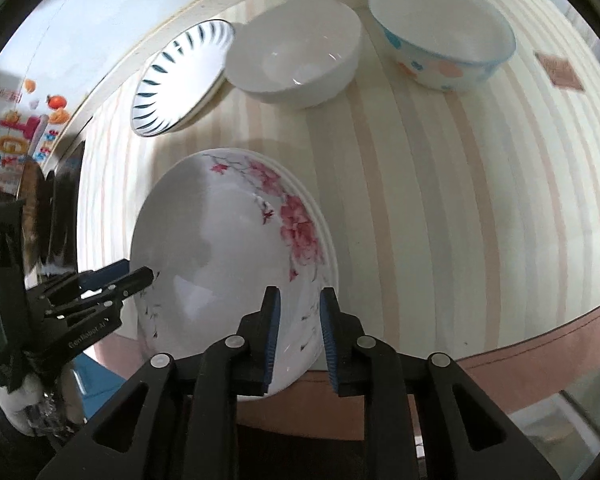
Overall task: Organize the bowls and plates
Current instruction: 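Reach both tools to the blue-striped plate and grasp its rim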
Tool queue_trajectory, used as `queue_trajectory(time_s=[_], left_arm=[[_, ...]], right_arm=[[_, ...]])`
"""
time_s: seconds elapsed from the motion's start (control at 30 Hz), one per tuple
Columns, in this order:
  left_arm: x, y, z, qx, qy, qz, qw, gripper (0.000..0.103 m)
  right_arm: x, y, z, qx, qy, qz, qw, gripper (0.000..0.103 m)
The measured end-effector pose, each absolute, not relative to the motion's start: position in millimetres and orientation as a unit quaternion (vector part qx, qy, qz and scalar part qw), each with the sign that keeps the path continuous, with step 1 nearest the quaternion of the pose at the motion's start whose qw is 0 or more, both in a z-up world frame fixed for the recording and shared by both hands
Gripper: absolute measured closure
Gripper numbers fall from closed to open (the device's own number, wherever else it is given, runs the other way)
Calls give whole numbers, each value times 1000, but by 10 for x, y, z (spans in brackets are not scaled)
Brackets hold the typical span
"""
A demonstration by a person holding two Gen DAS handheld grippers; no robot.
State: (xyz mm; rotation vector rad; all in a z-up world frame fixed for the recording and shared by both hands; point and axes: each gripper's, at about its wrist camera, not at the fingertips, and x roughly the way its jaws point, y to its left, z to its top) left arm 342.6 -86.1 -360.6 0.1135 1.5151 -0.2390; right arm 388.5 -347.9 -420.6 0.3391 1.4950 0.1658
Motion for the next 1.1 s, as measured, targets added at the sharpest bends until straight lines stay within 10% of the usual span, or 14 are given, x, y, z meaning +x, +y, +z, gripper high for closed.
queue_trajectory(time_s=[0.53, 1.1], left_arm=[[4299, -402, -2669, -25, 605, -69, 793, 63], [5749, -65, -4151, -99, 692, -64, 713, 63]], right_arm=[[4810, -3027, -3227, 163, 618, 147, 755, 59], [6805, -2569, -4543, 105, 690, 73, 712, 69]])
